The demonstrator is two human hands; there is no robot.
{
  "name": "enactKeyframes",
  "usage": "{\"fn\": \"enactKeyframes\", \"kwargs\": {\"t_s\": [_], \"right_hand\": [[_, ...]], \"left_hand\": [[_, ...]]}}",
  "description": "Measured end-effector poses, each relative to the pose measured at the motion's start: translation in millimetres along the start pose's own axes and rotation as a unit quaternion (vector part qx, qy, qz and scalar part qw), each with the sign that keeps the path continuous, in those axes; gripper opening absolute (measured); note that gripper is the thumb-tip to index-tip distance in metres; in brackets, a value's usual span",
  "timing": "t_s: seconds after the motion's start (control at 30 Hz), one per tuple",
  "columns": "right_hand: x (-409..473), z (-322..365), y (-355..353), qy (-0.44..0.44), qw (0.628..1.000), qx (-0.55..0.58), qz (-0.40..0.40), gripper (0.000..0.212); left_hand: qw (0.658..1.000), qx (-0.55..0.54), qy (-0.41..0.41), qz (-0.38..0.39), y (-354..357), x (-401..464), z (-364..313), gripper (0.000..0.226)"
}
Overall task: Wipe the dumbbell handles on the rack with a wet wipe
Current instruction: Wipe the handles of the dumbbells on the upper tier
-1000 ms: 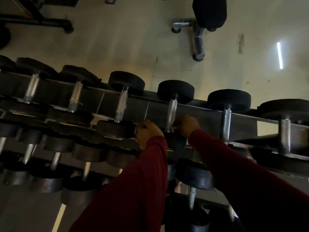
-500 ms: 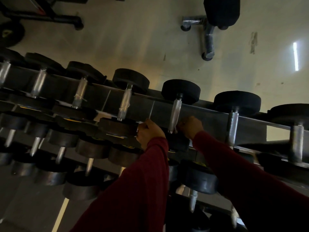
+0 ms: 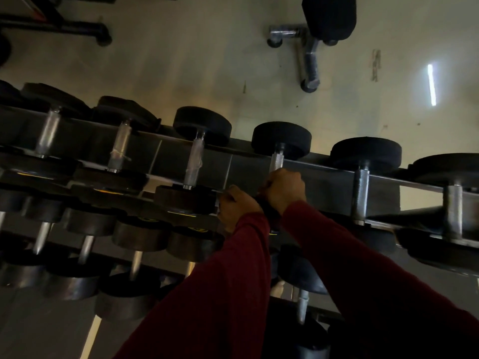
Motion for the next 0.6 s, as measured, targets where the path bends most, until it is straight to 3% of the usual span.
{"fn": "enactKeyframes", "kwargs": {"t_s": [0.13, 0.27, 0.6], "right_hand": [[6.5, -23.2, -8.4, -0.001, 0.995, -0.056, 0.082, 0.019], [-0.4, -25.1, -12.8, -0.019, 0.998, 0.028, 0.049, 0.008], [-4.1, -20.1, -9.7, -0.038, 0.997, -0.001, 0.07, 0.012]], "left_hand": [[1.0, 0.005, 0.003, 0.003, 2.5, 0.1, 1.6, 0.049], [1.0, 0.019, 0.014, 0.0, 5.8, 3.4, 1.5, 0.044], [0.999, 0.031, 0.018, 0.008, 4.4, 1.3, -0.3, 0.043]]}}
Point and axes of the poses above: each hand's wrist, its own x-axis towards the middle knuckle, its own y-axis out of the palm, z = x × y, the point moved 9 cm from there along x, towards the middle knuckle, and after that the axes turned 14 degrees about x, right-handed, at the moved point
